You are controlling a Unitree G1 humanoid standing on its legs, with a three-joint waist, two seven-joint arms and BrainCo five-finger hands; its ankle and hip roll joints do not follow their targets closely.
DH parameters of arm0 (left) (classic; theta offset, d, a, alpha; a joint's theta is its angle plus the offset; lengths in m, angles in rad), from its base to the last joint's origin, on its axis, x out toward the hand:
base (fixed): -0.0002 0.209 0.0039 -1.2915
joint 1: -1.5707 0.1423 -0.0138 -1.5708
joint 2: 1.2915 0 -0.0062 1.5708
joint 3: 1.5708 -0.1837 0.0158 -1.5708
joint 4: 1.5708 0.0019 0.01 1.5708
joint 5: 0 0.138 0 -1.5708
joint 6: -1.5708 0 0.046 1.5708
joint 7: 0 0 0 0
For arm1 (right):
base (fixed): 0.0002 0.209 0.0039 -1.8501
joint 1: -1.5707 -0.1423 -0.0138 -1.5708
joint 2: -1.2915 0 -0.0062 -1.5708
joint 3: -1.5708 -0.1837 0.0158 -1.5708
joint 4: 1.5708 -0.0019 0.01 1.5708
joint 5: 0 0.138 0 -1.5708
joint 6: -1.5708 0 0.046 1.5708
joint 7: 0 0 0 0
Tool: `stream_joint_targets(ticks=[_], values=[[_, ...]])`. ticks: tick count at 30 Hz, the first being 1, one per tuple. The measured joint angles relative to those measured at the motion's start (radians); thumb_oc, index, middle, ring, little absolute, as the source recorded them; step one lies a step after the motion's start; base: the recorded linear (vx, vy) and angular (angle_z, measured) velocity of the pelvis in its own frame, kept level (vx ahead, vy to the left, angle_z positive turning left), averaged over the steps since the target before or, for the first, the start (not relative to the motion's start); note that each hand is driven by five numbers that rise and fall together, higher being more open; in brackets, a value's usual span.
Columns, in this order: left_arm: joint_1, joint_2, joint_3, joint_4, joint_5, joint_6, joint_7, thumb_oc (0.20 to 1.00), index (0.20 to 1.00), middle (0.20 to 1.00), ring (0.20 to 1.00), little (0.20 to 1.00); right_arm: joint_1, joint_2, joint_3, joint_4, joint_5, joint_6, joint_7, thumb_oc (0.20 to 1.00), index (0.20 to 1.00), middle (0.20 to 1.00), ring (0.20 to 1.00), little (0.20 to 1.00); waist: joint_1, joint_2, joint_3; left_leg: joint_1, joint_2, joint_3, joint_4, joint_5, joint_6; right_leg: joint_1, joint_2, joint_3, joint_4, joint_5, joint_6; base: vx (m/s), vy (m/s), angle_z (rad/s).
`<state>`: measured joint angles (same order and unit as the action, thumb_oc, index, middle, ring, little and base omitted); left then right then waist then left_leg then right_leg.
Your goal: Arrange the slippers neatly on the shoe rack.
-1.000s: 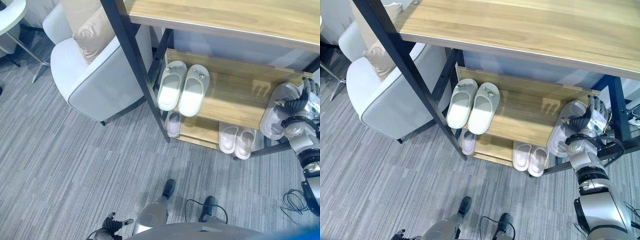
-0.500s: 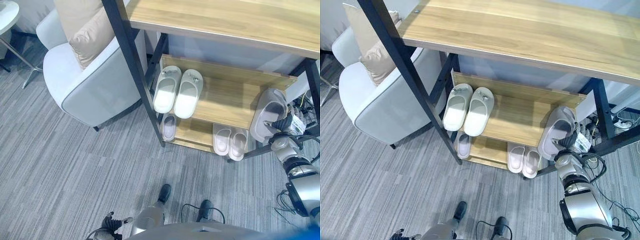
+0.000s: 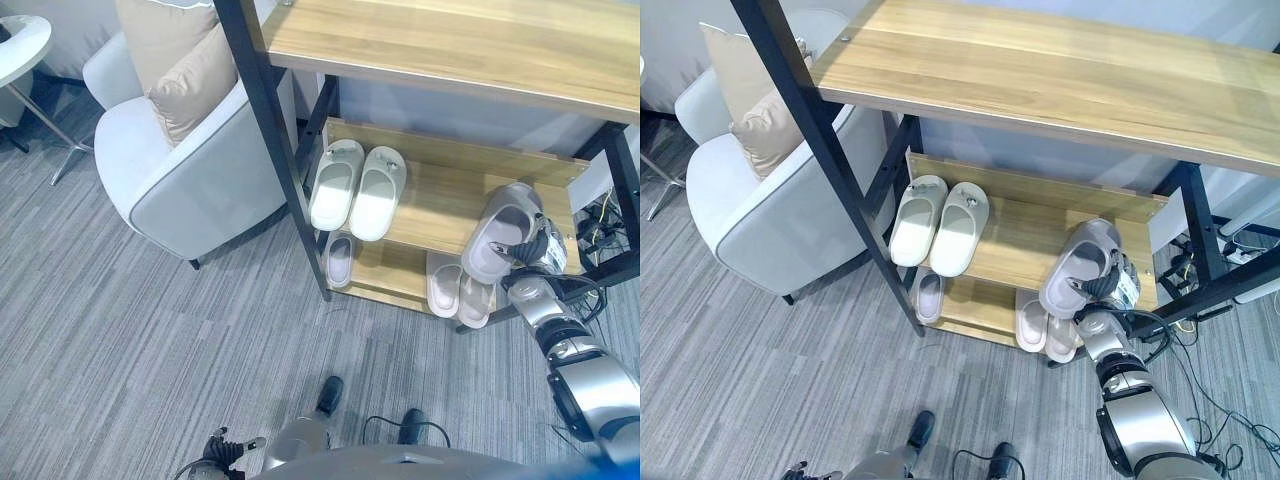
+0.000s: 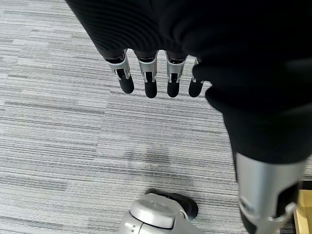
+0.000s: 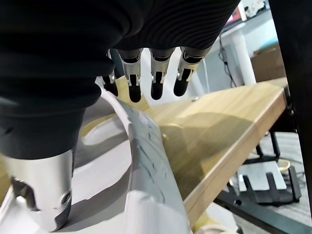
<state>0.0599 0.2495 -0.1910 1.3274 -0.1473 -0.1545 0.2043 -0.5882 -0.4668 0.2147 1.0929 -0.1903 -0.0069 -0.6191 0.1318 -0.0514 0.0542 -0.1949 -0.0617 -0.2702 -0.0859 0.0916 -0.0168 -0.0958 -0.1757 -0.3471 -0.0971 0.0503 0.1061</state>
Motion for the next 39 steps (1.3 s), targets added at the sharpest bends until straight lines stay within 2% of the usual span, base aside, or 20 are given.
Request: stream_joint_targets(ticks=[5,15,24,28,29,30,32,33,36,39], values=[[0.001,0.000,-0.003,0.001,0.002,-0.001,0.000,1.000,1.000,1.000,1.000,1.000,-0.037,-0.069,0.042,0.032,-0.070,0.023,-0.005,1.000,1.000,1.000,1.000,1.000,0.020,-0.002,0.001,-0.015,0.000,0.001,0.001,0.000,0.000,-0.015,0.000,0.001,0.001,0.000,0.000,0.00,0.000,0.00],[-0.010,0.005,-0.004,0.000,0.001,-0.006,0.001,1.000,1.000,1.000,1.000,1.000,-0.118,-0.074,0.043,0.106,-0.054,0.011,-0.003,1.000,1.000,1.000,1.000,1.000,0.023,-0.023,0.030,-0.035,0.001,-0.003,0.000,0.004,-0.001,-0.034,0.001,-0.002,-0.002,0.001,0.000,0.00,0.000,0.00],[-0.023,0.005,-0.004,0.000,-0.001,-0.009,0.001,1.000,1.000,1.000,1.000,1.000,-0.194,-0.109,0.066,0.112,-0.049,0.015,-0.015,1.000,1.000,1.000,1.000,1.000,0.028,-0.014,0.057,-0.066,-0.001,-0.015,0.001,0.009,-0.002,-0.060,0.001,-0.015,-0.002,0.002,0.000,0.00,-0.001,0.04],[-0.040,0.006,-0.004,0.000,-0.029,-0.010,0.001,1.000,1.000,1.000,1.000,1.000,-0.198,-0.113,0.045,0.113,-0.013,-0.011,-0.021,1.000,1.000,1.000,1.000,1.000,0.028,-0.005,0.073,-0.066,-0.002,-0.014,0.000,0.009,-0.002,-0.060,0.000,-0.015,-0.002,0.002,0.000,0.03,0.005,0.00],[-0.040,0.006,-0.004,0.000,-0.029,-0.009,0.001,1.000,1.000,1.000,1.000,1.000,-0.198,-0.113,0.045,0.116,-0.008,-0.011,-0.020,0.878,0.878,0.878,0.878,0.878,0.028,-0.005,0.073,-0.066,-0.002,-0.014,0.001,0.009,-0.002,-0.060,0.000,-0.015,-0.002,0.002,0.000,0.00,0.000,0.00],[-0.040,0.006,-0.004,0.000,-0.029,-0.009,0.001,1.000,1.000,1.000,1.000,1.000,-0.198,-0.112,0.045,0.125,-0.008,-0.017,-0.016,0.573,0.573,0.573,0.573,0.573,0.031,-0.005,0.073,-0.066,-0.001,-0.015,0.001,0.009,-0.002,-0.059,0.000,-0.015,-0.002,0.002,0.000,0.00,0.000,0.00],[-0.040,0.006,-0.004,0.000,-0.029,-0.009,0.002,1.000,1.000,1.000,1.000,1.000,-0.197,-0.113,0.045,0.157,-0.008,-0.022,-0.015,0.260,0.260,0.260,0.260,0.260,0.040,-0.005,0.073,-0.066,-0.001,-0.014,0.001,0.009,-0.002,-0.059,0.000,-0.015,-0.002,0.002,0.000,0.00,0.000,0.00],[-0.040,0.006,-0.004,0.000,-0.029,-0.009,0.002,1.000,1.000,1.000,1.000,1.000,-0.198,-0.118,0.041,0.168,-0.008,-0.022,-0.026,0.200,0.200,0.200,0.200,0.200,0.046,-0.005,0.073,-0.066,-0.001,-0.015,0.001,0.010,-0.002,-0.059,0.000,-0.016,-0.002,0.002,0.000,0.01,-0.001,0.03],[-0.039,0.007,-0.004,0.000,-0.028,-0.007,0.003,1.000,1.000,1.000,1.000,1.000,-0.211,-0.172,0.034,0.194,-0.008,-0.017,-0.031,0.200,0.200,0.200,0.200,0.200,0.055,-0.008,0.074,-0.066,-0.002,-0.021,0.001,0.010,-0.002,-0.055,0.000,-0.023,-0.002,0.002,0.000,0.02,0.002,0.06],[-0.040,0.015,-0.004,0.000,-0.027,-0.008,0.004,1.000,1.000,1.000,1.000,1.000,-0.208,-0.174,0.033,0.201,-0.009,-0.014,-0.031,0.200,0.200,0.200,0.200,0.200,0.052,-0.010,0.073,-0.063,-0.003,-0.022,0.001,0.010,-0.002,-0.051,0.000,-0.025,-0.002,0.002,0.000,0.00,0.000,0.00]])
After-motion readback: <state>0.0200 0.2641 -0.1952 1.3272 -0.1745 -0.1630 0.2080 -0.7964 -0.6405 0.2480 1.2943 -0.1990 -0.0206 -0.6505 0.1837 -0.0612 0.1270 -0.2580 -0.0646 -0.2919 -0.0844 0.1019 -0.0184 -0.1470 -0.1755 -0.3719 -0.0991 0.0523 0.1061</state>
